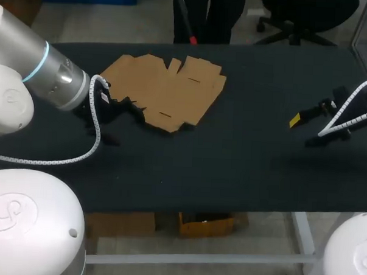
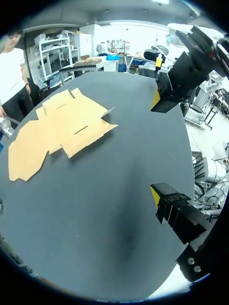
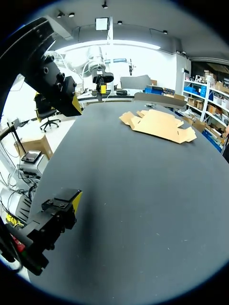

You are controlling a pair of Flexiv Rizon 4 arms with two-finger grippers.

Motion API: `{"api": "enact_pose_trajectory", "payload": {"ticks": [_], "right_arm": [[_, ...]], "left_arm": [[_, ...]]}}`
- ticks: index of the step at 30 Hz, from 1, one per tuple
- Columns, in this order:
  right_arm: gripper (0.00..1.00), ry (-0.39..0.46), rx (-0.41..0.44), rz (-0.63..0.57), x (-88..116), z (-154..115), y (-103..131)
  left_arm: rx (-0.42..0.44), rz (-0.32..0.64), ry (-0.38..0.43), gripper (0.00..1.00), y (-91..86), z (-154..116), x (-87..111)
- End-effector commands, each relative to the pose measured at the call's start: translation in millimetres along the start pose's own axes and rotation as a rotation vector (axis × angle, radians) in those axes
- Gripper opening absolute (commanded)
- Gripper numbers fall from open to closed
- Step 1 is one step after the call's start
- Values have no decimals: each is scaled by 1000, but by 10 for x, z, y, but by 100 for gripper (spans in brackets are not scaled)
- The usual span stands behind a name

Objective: Assemble the packaging by folding the flat box into shape, placing the metal phone stand inside, and closing the box properly

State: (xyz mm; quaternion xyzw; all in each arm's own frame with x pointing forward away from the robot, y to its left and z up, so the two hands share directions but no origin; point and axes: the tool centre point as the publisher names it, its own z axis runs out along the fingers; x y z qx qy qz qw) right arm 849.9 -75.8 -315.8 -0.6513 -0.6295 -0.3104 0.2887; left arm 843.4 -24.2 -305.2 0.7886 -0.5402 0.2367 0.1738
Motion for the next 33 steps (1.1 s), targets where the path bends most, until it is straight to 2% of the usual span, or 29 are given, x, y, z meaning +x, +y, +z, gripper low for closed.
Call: {"api": "enact_pose_trajectory", "payload": {"ticks": [1,17,19,21,25,28,33], "right_arm": [[100,4,3,-1,-6,-13,1],[100,4,3,-1,-6,-13,1],[100,3,12,-7,25,2,51],[100,-6,22,-14,56,17,84],[100,-26,29,-33,137,22,142],[100,-29,28,-47,172,20,168],[100,-24,25,-61,207,31,174]], "left_arm": [[3,-47,-23,100,-117,122,40],[3,-47,-23,100,-117,122,40],[-1,-94,-5,100,-134,183,47],[-48,-155,24,100,-160,246,46],[-49,-263,69,100,-222,339,43],[-40,-303,93,100,-252,406,54],[-11,-308,106,100,-282,472,95]]}}
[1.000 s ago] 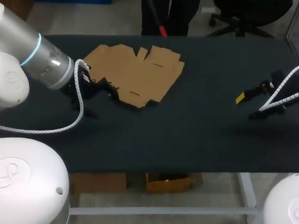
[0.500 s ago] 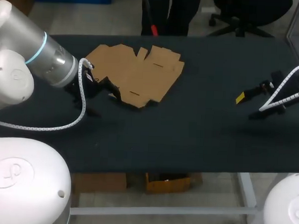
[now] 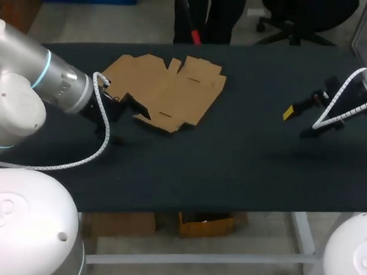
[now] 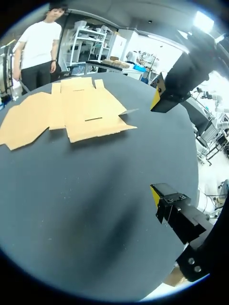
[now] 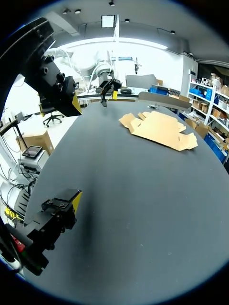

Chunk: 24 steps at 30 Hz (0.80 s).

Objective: Assemble the packaging by folding the flat box into shape, placing the metal phone stand inside, and closing the box properly

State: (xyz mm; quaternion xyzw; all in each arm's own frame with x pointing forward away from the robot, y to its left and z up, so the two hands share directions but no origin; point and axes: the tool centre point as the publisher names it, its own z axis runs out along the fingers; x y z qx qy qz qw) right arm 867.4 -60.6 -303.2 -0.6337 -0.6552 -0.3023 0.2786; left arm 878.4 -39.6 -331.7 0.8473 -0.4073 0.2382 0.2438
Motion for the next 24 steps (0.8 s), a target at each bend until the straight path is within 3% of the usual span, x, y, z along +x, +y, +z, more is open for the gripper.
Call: {"api": "enact_pose_trajectory", "payload": {"ticks": [1,13,16,24], "right_arm": [[100,4,1,-6,12,-12,3],[100,22,-5,-11,20,-4,-8],[100,25,-6,-13,29,4,-14],[100,25,-8,-19,44,12,-25]], "left_arm": [[19,-2,17,100,-12,115,17],[48,-31,40,100,-106,274,84],[51,-43,51,89,-120,345,97],[70,-99,110,80,-265,486,149]]}}
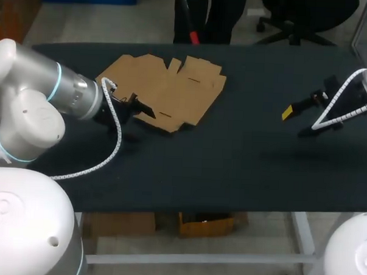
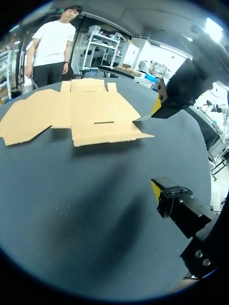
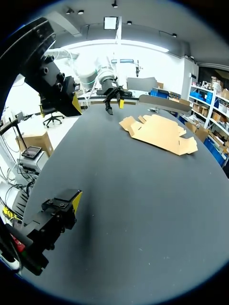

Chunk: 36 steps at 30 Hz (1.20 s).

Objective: Assemble the packaging by folding the flat box into shape, placing the metal phone stand inside, and closing the box properly

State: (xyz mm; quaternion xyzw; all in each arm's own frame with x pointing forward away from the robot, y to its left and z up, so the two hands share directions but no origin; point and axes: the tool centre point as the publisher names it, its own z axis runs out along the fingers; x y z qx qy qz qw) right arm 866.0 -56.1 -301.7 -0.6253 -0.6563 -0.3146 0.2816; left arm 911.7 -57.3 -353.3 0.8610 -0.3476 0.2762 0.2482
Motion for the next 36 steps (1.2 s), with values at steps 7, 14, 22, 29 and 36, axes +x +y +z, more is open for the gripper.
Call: {"api": "enact_pose_trajectory", "payload": {"ticks": [7,14,22,29,36], "right_arm": [[100,4,-8,-5,11,-21,-33],[100,5,-8,-9,11,-22,-32],[100,6,-8,-6,2,-16,-25],[100,6,-6,-5,7,-2,-9],[100,4,-6,-3,11,-1,-1]], "left_arm": [[69,-1,48,68,-81,229,10],[122,10,68,60,-112,271,38],[138,-13,75,49,-206,355,16],[148,-34,101,44,-320,417,42],[151,-59,122,40,-415,469,77]]}}
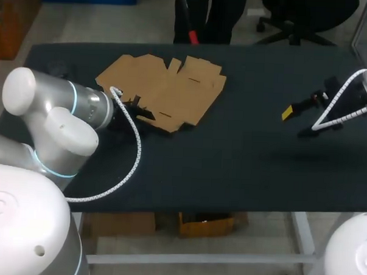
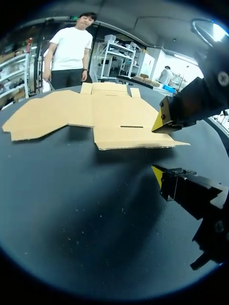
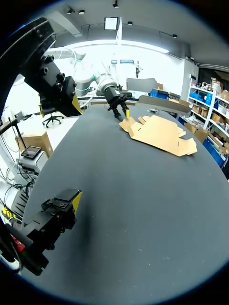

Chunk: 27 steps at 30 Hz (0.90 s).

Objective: Assemble the packaging by folding the flat box into shape, placing the metal phone stand inside, and closing the box properly

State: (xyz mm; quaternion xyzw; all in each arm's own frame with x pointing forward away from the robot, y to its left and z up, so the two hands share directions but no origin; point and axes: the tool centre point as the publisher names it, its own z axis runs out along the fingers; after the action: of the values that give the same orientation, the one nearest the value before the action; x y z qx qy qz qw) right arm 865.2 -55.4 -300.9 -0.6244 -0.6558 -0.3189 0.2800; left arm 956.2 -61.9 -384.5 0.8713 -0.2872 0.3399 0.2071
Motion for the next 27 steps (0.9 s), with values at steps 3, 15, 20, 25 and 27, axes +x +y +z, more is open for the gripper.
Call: {"api": "enact_pose_trajectory", "payload": {"ticks": [3,15,20,25,27], "right_arm": [[100,0,1,2,3,-1,13],[100,-3,5,5,12,11,31],[100,-4,3,7,5,1,21],[100,-4,0,9,1,-8,17],[100,-4,1,8,0,-6,21]], "left_arm": [[-6,-16,26,37,-58,100,-15],[-36,-40,45,0,-118,125,9],[-57,-47,48,0,-139,133,10],[-117,-29,35,0,-104,93,5],[-140,-18,27,0,-80,64,-1]]}}
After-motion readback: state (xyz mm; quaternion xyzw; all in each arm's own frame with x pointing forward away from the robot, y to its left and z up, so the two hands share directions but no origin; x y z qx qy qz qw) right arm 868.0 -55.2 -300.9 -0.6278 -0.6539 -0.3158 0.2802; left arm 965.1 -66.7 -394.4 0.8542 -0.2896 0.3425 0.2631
